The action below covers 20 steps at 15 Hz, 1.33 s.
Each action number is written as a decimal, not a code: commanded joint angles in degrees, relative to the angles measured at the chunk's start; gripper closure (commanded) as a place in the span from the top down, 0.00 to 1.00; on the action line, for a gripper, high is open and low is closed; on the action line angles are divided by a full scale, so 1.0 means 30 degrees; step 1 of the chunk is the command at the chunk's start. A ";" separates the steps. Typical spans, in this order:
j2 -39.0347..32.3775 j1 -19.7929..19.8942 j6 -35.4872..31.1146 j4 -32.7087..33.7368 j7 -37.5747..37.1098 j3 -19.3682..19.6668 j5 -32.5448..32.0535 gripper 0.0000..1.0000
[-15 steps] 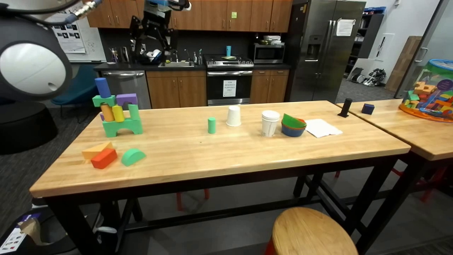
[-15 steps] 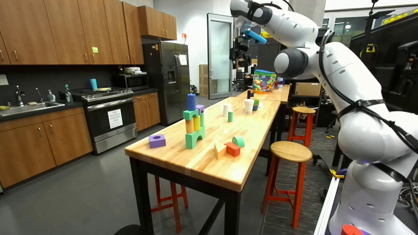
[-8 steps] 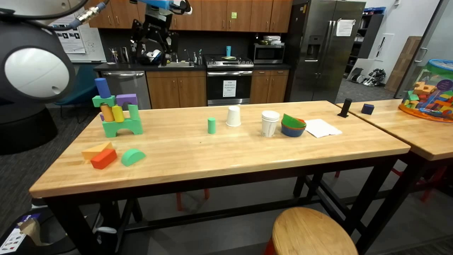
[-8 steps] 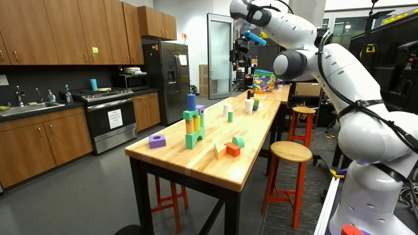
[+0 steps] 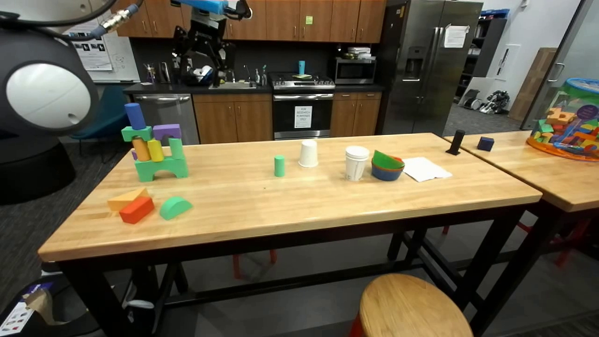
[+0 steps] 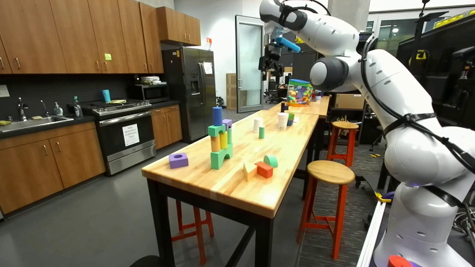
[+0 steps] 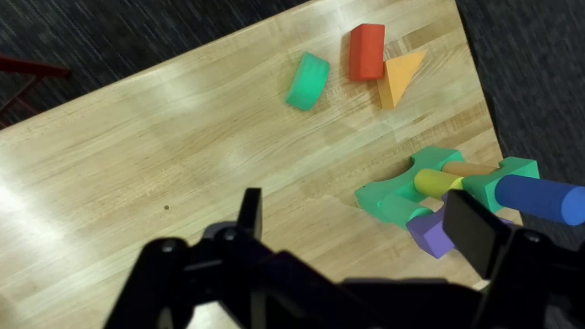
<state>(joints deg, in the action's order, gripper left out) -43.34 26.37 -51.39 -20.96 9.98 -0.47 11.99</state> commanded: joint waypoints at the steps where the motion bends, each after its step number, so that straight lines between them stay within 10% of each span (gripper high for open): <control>1: 0.0379 -0.0771 -0.0809 0.0032 0.0658 -0.0255 -0.0327 1.00; 20: 0.0558 -0.3036 -0.3831 -0.0163 -0.1463 -0.0413 -0.0759 1.00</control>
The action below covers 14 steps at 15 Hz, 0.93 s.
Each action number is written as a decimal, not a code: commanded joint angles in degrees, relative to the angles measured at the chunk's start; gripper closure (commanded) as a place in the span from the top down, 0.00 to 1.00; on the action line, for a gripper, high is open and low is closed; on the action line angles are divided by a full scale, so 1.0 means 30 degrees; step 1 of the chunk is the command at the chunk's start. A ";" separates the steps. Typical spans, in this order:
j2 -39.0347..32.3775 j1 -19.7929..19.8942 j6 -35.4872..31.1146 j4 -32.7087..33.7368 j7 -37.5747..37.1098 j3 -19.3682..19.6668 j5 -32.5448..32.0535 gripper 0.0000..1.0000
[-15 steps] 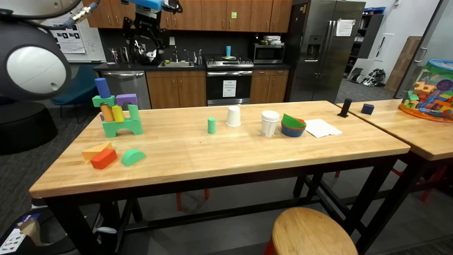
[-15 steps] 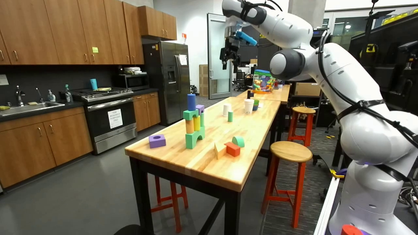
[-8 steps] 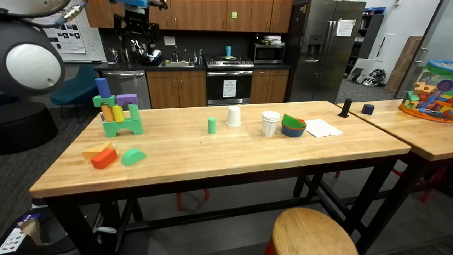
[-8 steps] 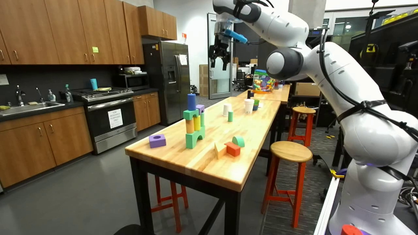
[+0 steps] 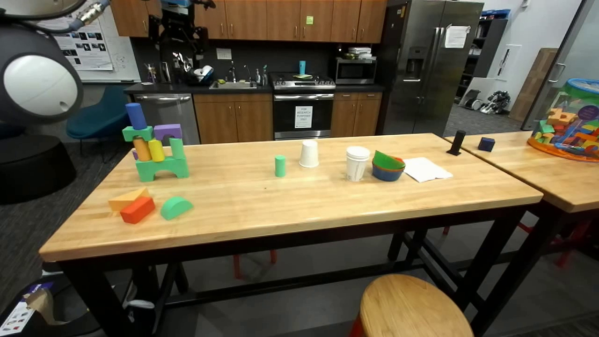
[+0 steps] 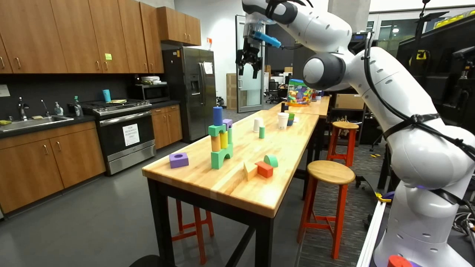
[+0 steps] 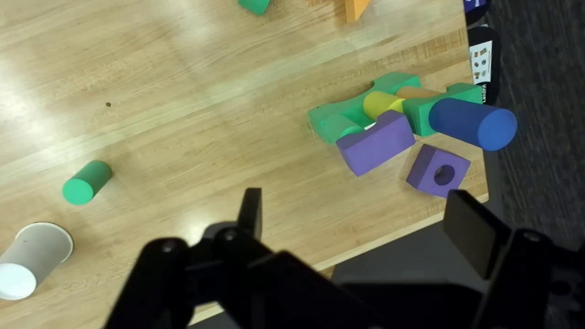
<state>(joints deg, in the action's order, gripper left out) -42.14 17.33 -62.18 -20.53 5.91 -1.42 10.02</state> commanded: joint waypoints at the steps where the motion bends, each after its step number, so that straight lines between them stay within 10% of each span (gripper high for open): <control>1: 0.0177 -0.0058 -0.0232 -0.0338 0.0044 0.0012 -0.0274 1.00; 14: 0.2409 0.1582 0.3207 -0.0430 0.0807 -0.0145 0.0138 1.00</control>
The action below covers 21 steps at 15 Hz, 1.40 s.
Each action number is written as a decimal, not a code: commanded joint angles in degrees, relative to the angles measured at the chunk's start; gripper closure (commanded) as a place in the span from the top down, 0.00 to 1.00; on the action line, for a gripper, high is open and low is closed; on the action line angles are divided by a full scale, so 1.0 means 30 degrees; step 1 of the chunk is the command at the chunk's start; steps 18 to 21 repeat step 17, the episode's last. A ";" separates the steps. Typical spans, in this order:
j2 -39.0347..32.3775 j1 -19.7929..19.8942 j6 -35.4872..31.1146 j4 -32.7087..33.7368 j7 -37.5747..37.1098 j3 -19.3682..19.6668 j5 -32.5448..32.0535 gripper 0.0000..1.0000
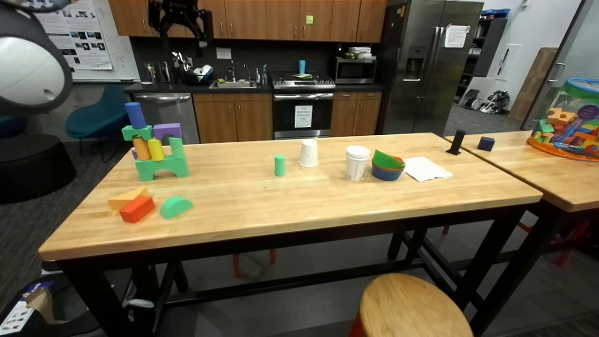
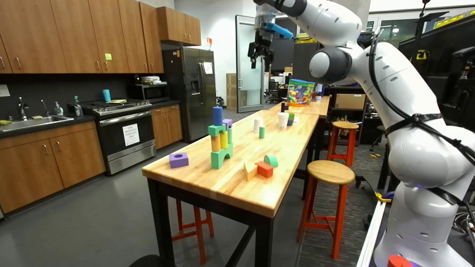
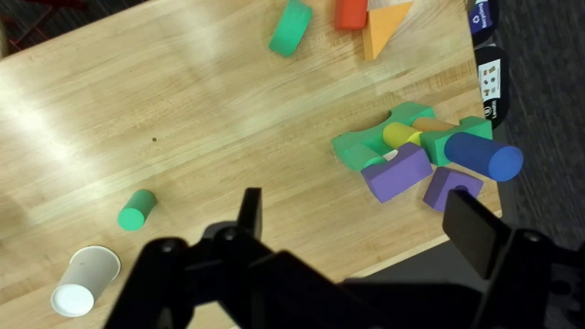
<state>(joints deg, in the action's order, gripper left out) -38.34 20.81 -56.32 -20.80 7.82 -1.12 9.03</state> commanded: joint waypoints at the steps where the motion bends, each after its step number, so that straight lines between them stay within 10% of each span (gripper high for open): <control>1: 0.1354 0.0500 0.1690 -0.0353 0.0181 -0.0254 0.0592 1.00; 21: 0.1617 0.0736 0.2667 -0.0438 0.0081 -0.0087 0.1064 1.00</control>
